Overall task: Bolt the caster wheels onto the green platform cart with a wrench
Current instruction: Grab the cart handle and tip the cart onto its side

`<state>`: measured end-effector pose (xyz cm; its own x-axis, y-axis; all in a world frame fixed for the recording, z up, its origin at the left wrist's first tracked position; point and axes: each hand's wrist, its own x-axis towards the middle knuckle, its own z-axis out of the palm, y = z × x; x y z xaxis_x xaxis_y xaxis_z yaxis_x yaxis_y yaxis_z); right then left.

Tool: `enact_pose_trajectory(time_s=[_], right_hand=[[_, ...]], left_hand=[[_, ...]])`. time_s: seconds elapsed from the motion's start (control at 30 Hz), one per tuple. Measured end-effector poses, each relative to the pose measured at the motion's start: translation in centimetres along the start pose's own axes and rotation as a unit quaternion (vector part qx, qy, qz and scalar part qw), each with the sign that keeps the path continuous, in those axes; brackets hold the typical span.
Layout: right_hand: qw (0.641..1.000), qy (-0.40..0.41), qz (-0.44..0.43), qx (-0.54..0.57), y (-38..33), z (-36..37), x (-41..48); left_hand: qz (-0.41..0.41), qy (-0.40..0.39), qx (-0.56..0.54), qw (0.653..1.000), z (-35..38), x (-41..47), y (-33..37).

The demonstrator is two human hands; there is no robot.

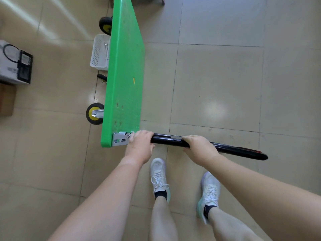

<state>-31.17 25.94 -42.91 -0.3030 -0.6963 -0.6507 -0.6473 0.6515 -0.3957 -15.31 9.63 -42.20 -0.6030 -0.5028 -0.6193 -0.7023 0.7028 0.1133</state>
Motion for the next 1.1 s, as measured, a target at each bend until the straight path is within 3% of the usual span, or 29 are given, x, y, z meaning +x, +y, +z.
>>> enact_pose_trajectory(time_s=[0.2, 0.37, 0.53, 0.73, 0.87, 1.1], right_hand=[[0.998, -0.034, 0.043, -0.02, -2.2, -6.9, -4.6], [0.999, 0.006, 0.037, -0.024, -5.3, -16.5, -12.4], [0.993, 0.103, -0.014, -0.057, -9.7, -28.0, -22.6], [0.959, 0.263, -0.046, -0.093, -14.4, -38.0, -35.3], [0.934, 0.332, -0.042, -0.121, -16.4, -40.5, -42.7], [0.913, 0.39, -0.015, -0.123, -17.7, -39.2, -53.2]], left_hand=[[-0.016, -0.011, -0.007, 1.0, -6.0, -4.9, 5.9], [0.005, 0.02, -0.012, 1.0, -15.8, -11.3, 9.9], [0.032, 0.097, -0.014, 0.995, -27.6, -19.4, 13.3], [0.092, 0.219, -0.004, 0.971, -39.6, -29.0, 16.6], [0.148, 0.29, 0.0, 0.945, -44.0, -35.4, 18.6], [0.218, 0.341, 0.023, 0.914, -44.7, -44.2, 21.5]])
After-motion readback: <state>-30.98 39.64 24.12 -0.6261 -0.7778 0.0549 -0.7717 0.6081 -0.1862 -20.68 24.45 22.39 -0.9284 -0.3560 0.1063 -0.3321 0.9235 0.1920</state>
